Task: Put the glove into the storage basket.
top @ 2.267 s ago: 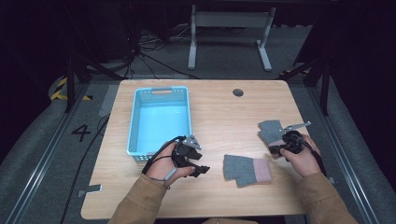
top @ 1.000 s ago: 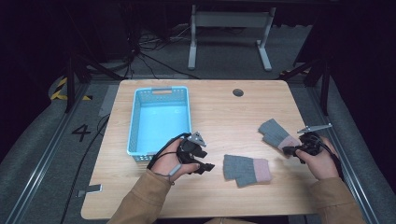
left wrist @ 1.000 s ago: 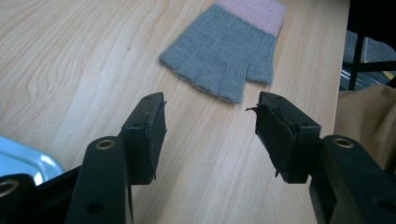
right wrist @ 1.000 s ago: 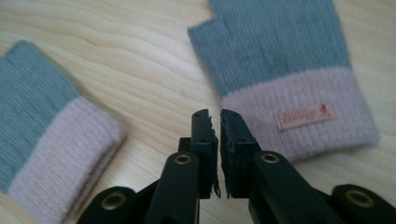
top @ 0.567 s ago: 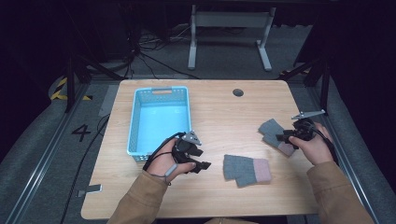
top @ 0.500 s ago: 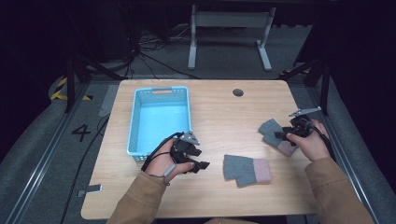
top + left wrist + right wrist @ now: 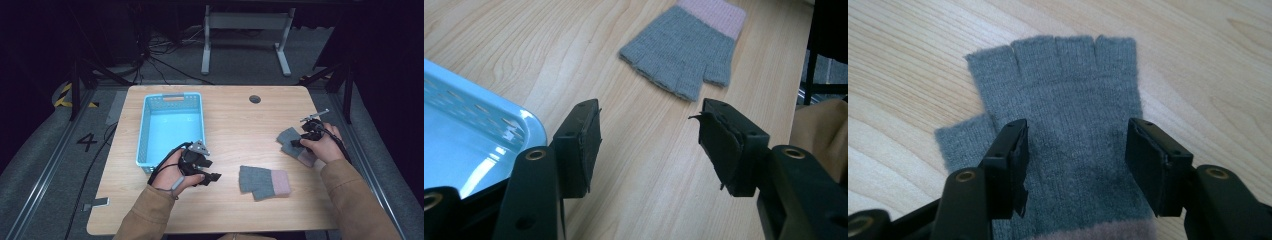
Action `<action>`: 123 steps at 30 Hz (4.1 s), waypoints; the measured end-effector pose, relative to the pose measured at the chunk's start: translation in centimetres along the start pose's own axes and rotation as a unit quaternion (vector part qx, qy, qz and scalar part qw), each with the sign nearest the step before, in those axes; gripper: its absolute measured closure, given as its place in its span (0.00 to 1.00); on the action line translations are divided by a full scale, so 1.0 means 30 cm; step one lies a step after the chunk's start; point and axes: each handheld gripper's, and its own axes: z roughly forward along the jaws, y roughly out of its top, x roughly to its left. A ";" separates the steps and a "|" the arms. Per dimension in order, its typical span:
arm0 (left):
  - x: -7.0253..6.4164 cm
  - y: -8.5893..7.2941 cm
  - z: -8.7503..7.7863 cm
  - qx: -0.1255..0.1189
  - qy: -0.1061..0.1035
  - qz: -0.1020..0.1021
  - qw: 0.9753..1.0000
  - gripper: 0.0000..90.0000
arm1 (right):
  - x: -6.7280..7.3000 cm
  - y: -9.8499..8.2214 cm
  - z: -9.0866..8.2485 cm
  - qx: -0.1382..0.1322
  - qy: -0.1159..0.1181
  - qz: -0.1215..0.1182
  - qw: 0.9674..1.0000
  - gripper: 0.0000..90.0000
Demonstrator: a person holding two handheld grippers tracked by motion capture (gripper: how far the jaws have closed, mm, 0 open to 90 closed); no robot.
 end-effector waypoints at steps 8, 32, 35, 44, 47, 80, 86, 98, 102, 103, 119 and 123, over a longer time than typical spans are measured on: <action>-0.004 -0.003 -0.003 0.000 0.000 0.000 1.000 0.48 | 0.000 -0.006 0.012 0.018 0.016 0.016 1.000 0.56; -0.006 0.000 -0.006 -0.002 -0.001 0.001 1.000 0.48 | 0.032 0.007 -0.135 -0.024 0.048 0.017 0.998 0.89; -0.006 0.000 -0.007 -0.003 -0.001 0.000 1.000 0.48 | 0.049 0.012 -0.168 -0.032 0.053 0.007 0.998 0.89; -0.007 0.000 -0.011 -0.002 -0.002 0.001 1.000 0.48 | 0.109 0.019 -0.258 -0.054 0.094 -0.020 0.994 0.89; -0.008 0.000 -0.010 -0.003 -0.002 0.001 1.000 0.48 | 0.132 0.017 -0.285 -0.061 0.098 -0.034 0.993 0.88; -0.013 0.001 -0.003 0.000 -0.006 0.004 1.000 0.47 | 0.372 -0.070 -0.377 -0.094 0.186 -0.125 0.970 0.87; -0.009 0.005 -0.014 -0.014 -0.002 -0.013 1.000 0.45 | 0.412 -0.063 -0.334 -0.070 0.195 -0.150 0.967 0.87; -0.028 0.006 -0.012 -0.013 0.028 -0.006 0.999 0.35 | 0.474 -0.047 -0.266 -0.027 0.201 -0.196 0.959 0.87; -0.036 0.008 -0.011 -0.013 0.035 0.001 0.999 0.35 | 0.492 -0.049 -0.244 -0.010 0.203 -0.204 0.958 0.87; -0.038 0.008 -0.009 -0.011 0.034 0.003 0.999 0.36 | 0.496 -0.049 -0.237 -0.005 0.202 -0.207 0.957 0.87; -0.065 0.019 0.076 0.023 -0.014 0.012 1.000 0.58 | 0.528 -0.068 -0.156 0.033 0.187 -0.225 0.956 0.84; -0.075 0.029 0.093 0.032 -0.021 0.021 0.999 0.63 | 0.526 -0.077 -0.164 0.020 0.187 -0.224 0.956 0.77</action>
